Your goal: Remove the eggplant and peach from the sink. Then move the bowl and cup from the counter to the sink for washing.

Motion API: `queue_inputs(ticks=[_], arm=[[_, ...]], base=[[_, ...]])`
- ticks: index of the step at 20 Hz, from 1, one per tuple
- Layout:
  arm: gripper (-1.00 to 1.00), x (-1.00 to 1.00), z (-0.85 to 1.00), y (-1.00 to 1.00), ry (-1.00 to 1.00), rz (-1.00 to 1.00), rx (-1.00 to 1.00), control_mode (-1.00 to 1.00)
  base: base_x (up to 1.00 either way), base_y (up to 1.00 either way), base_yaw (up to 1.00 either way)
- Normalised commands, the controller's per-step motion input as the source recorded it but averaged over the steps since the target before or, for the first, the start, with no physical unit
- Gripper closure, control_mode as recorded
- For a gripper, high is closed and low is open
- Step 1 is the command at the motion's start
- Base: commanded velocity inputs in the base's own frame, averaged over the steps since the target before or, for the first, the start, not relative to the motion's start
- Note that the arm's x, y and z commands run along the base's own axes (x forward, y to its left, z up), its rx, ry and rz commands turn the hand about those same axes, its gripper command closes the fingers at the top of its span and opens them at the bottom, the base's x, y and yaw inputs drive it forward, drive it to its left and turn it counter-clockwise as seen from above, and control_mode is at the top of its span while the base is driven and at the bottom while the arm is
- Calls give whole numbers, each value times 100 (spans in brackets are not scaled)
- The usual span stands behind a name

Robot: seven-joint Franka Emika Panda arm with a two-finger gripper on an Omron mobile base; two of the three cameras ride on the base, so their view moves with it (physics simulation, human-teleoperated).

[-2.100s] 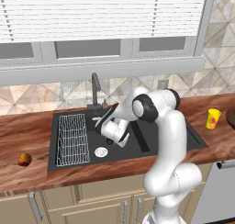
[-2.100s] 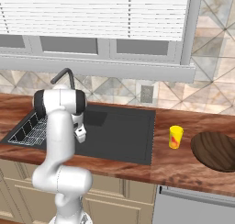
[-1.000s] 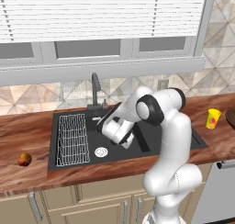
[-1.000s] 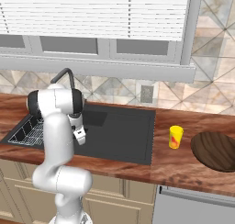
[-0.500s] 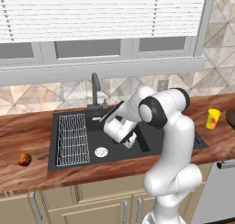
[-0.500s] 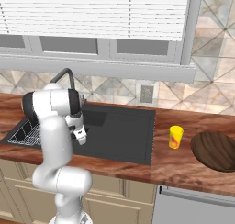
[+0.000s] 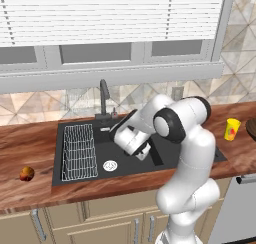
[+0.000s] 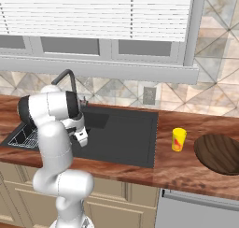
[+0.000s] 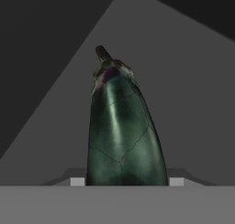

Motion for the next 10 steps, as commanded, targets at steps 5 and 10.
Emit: queue_inputs(ticks=[5, 10], arm=[[100, -2, 21, -3, 0, 0, 0, -100], [100, -4, 21, -1, 0, 0, 0, -100]], base=[[0, 0, 0], [0, 0, 0]])
